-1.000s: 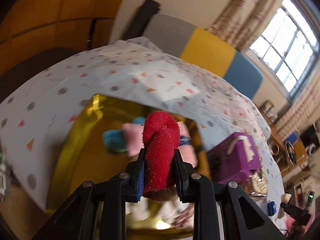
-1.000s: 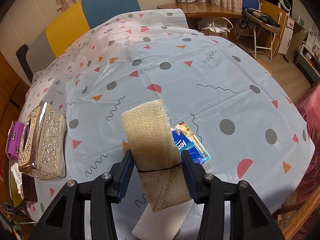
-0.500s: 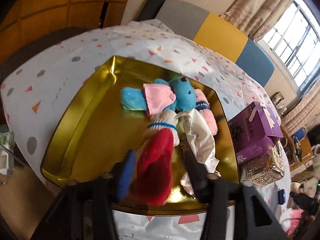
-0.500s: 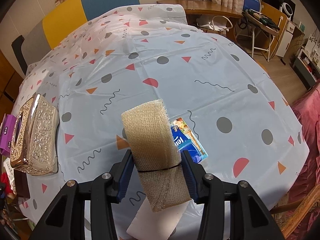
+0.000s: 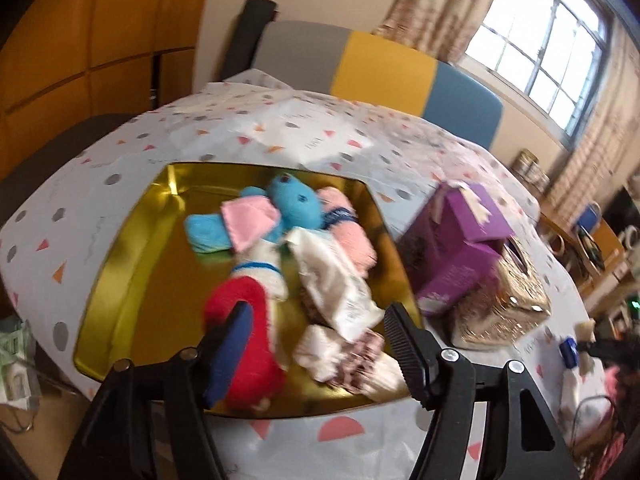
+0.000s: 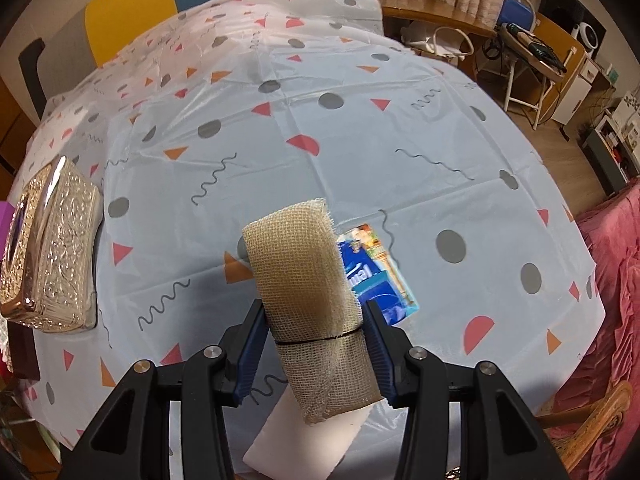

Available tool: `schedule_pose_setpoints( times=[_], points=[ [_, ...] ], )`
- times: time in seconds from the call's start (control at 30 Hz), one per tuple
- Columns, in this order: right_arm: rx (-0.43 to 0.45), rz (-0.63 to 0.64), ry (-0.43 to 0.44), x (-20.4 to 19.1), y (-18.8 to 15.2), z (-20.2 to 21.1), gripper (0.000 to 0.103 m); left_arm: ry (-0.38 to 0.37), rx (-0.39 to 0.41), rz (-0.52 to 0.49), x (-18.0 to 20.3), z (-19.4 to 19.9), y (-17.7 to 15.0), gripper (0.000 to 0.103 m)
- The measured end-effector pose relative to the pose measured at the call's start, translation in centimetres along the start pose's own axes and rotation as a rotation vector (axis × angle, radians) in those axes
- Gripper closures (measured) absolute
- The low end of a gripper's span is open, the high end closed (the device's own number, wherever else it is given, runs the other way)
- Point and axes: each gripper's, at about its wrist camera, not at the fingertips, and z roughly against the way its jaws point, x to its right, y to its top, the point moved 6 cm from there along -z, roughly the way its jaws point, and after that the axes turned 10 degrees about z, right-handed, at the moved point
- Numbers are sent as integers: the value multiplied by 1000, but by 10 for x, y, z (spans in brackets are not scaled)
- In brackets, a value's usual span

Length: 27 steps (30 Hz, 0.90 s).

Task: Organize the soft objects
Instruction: 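Carry the red sock into the gold tray and open the left gripper, then lower the beige mesh roll into the gold tray and open the right gripper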

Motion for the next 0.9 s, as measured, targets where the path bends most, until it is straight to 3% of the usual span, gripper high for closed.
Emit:
schedule_pose_setpoints(
  times=[0.1, 0.23, 0.67, 0.9],
  points=[
    [-19, 33, -2, -12, 2, -4, 55, -14, -21, -29, 10, -1, -6, 33],
    [30, 78, 18, -36, 16, 3, 55, -21, -33, -54, 18, -2, -11, 33],
    [235, 202, 180, -157, 102, 36, 55, -25, -44, -81, 21, 1, -17, 31],
    [375, 303, 259, -241, 151, 80, 55, -16, -40, -59, 9, 2, -17, 30]
  ],
)
